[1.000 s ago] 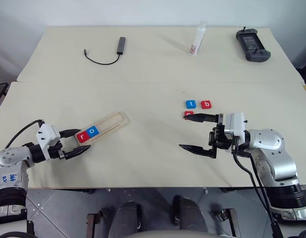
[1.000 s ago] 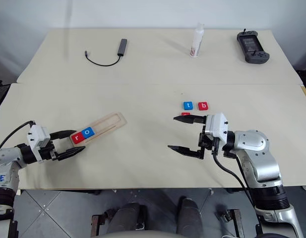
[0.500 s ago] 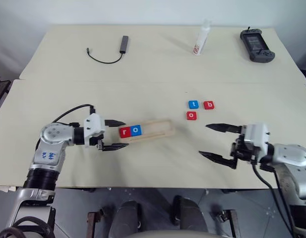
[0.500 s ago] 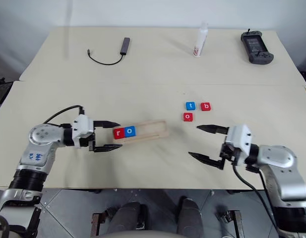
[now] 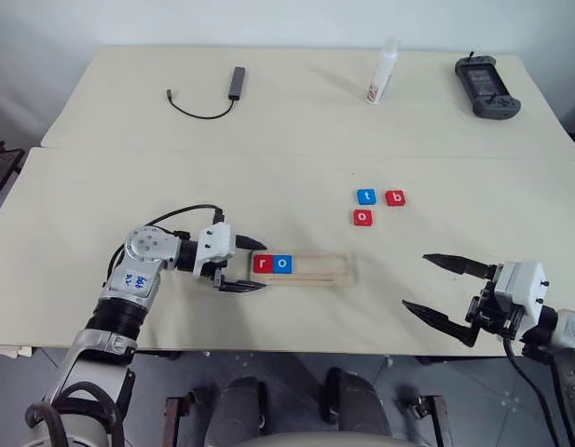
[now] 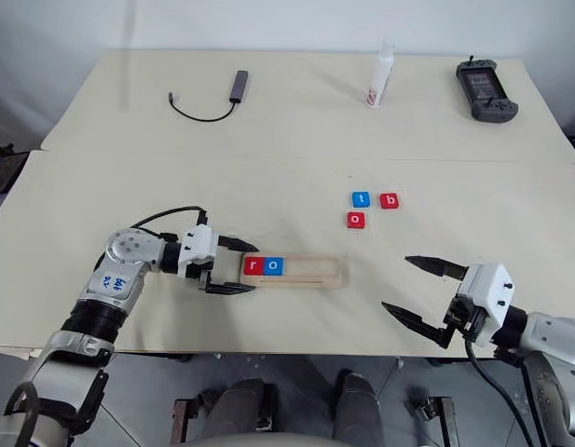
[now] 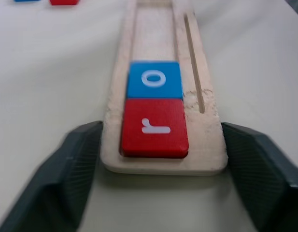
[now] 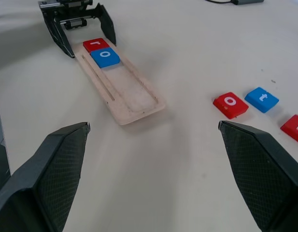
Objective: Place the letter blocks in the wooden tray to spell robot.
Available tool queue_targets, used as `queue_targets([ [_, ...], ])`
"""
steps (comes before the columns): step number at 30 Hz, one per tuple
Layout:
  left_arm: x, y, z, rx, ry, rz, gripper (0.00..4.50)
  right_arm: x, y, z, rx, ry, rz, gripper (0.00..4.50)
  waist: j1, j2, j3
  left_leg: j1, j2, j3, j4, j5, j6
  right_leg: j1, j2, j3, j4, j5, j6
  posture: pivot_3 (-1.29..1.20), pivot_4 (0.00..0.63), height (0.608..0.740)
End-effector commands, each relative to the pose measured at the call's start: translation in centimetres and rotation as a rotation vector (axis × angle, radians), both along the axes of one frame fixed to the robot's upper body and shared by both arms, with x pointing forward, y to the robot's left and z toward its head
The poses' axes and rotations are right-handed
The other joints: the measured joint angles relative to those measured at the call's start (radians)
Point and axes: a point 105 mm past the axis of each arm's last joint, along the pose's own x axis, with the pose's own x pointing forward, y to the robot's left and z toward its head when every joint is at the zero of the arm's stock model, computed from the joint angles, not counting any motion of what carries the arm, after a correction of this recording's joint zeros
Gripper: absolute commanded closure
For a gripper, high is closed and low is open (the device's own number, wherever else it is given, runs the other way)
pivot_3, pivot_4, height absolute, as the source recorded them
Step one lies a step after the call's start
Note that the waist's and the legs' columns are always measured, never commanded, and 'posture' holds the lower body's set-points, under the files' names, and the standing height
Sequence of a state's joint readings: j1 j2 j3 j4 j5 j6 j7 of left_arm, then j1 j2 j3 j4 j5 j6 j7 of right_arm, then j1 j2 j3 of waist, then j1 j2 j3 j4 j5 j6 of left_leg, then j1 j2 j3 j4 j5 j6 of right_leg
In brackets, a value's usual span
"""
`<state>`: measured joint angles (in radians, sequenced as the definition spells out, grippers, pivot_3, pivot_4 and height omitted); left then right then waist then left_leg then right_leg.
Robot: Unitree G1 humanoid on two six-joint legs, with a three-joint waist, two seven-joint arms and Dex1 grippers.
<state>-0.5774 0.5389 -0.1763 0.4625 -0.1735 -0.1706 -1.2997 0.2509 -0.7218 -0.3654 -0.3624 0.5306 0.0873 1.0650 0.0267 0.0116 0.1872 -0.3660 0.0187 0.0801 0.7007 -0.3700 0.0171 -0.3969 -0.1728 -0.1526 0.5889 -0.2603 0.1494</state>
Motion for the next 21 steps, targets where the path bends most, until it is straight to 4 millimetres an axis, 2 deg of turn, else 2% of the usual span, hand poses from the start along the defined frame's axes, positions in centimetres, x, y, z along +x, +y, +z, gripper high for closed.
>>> queue_targets([
  [1, 0.4, 0.0, 0.7, -0.037, -0.022, 0.01, 0.03, -0.3, -0.9, 0.8, 0.005, -0.047, -0.061, 0.0, 0.0, 0.0, 0.0, 0.0, 0.0, 0.0, 0.0, 0.0, 0.0, 0.0, 0.0, 0.0, 0.0, 0.0, 0.0, 0.0, 0.15, 0.74],
  [4, 0.4, 1.1, 1.3, -0.074, -0.04, 0.025, 0.03, -0.7, -2.6, 0.7, 0.029, -0.043, -0.17, 0.0, 0.0, 0.0, 0.0, 0.0, 0.0, 0.0, 0.0, 0.0, 0.0, 0.0, 0.0, 0.0, 0.0, 0.0, 0.0, 0.0, 0.15, 0.74],
  [9, -0.3, 5.0, 2.4, -0.144, -0.063, 0.108, 0.03, -2.0, -6.2, 0.1, 0.044, -0.067, -0.359, 0.0, -0.007, 0.0, 0.0, 0.001, 0.001, 0.0, -0.001, 0.0, 0.0, 0.0, 0.0, 0.0, 0.0, 0.0, 0.0, 0.0, 0.15, 0.74],
  [12, -0.7, 6.2, 3.1, -0.18, -0.096, 0.153, 0.03, -2.2, -7.3, -0.2, 0.057, -0.086, -0.426, 0.0, -0.006, 0.0, 0.0, 0.001, 0.001, 0.0, -0.001, 0.0, 0.0, 0.0, 0.0, 0.001, 0.0, 0.0, 0.0, 0.0, 0.15, 0.74],
  [16, -1.7, 6.4, 3.6, -0.207, -0.091, 0.175, 0.03, -1.1, -7.1, 0.1, 0.122, -0.099, -0.436, 0.0, -0.006, 0.0, 0.0, 0.003, 0.001, 0.002, -0.001, 0.0, 0.0, 0.0, 0.0, 0.003, 0.001, 0.0, 0.0, 0.0, 0.15, 0.74],
  [21, -3.0, 5.7, 4.6, -0.293, -0.07, 0.218, 0.03, 3.3, -4.3, 2.8, 0.125, -0.057, -0.354, 0.0, -0.01, 0.001, 0.0, 0.005, 0.001, 0.002, -0.001, 0.0, 0.0, 0.0, 0.0, 0.006, 0.002, 0.0, 0.0, 0.0, 0.15, 0.74],
])
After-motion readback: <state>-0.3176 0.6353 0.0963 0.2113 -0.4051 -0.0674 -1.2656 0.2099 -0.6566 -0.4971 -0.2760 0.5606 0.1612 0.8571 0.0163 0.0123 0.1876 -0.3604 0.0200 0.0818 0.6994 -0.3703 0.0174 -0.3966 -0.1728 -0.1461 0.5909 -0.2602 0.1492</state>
